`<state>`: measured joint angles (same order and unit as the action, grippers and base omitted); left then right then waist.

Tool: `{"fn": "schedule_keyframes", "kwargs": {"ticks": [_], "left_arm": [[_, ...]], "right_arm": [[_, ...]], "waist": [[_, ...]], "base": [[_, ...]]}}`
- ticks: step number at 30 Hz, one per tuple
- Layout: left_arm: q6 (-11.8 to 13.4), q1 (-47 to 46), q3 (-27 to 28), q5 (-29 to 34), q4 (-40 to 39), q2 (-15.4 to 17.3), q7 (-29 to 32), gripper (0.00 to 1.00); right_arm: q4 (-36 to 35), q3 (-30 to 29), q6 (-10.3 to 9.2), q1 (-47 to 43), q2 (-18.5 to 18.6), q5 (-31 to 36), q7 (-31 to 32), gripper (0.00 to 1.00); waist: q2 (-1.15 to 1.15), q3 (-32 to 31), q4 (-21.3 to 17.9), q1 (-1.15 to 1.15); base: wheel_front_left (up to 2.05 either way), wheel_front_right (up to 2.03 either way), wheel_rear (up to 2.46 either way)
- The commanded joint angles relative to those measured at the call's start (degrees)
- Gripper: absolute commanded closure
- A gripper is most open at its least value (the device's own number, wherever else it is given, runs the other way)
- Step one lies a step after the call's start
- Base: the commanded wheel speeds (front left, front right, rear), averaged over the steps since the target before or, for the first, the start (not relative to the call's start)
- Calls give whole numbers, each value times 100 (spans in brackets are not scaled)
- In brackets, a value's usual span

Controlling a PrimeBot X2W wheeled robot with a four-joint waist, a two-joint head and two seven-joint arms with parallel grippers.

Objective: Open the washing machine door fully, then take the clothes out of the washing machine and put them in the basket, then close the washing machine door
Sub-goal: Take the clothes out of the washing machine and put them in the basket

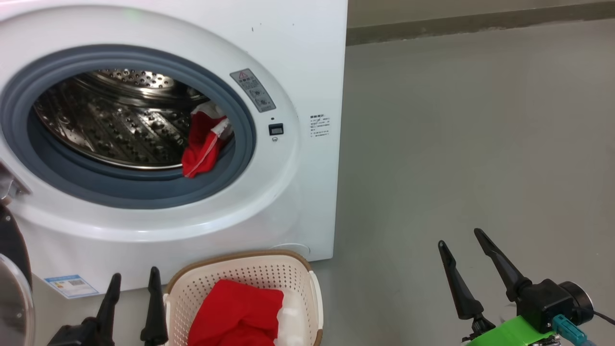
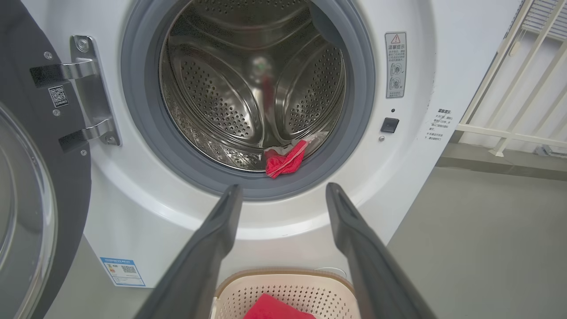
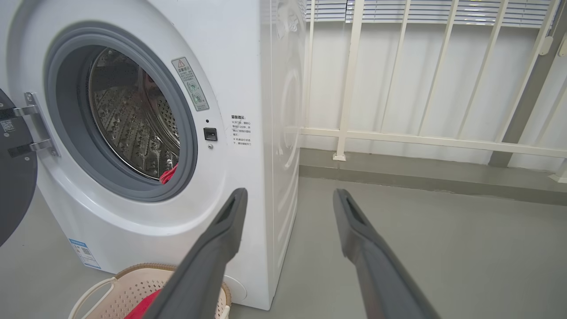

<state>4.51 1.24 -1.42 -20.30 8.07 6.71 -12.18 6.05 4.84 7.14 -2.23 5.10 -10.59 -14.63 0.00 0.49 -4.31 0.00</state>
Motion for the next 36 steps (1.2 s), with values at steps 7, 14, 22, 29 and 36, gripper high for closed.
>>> {"fn": "schedule_keyframes", "kwargs": {"ticks": [7, 14, 22, 29, 36], "left_arm": [[4, -621, 127, 40, -104, 216, 31, 0], [83, -1063, 146, 88, -92, 331, 102, 0], [197, -1878, 191, 208, 50, 503, 71, 0], [228, -2531, 241, 186, 389, 527, -37, 0], [159, -3388, 313, 138, 964, 688, -109, 0]], "right_arm": [[-314, 174, 35, 335, 89, -89, -37, 0], [-463, 171, 35, 592, 88, -96, -37, 0], [-595, 157, 35, 1039, 201, -73, -37, 0], [-629, 227, 35, 1245, 275, -73, -37, 0], [-694, 345, 35, 1410, 321, -88, -37, 0]], "waist": [[0, 443, 41, 0], [0, 935, 46, 0], [0, 1520, 67, 0], [0, 1843, 2, 0], [0, 2242, -124, 0]], "base": [[0, 0, 0], [0, 0, 0], [0, 0, 0], [0, 0, 0], [0, 0, 0]]}}
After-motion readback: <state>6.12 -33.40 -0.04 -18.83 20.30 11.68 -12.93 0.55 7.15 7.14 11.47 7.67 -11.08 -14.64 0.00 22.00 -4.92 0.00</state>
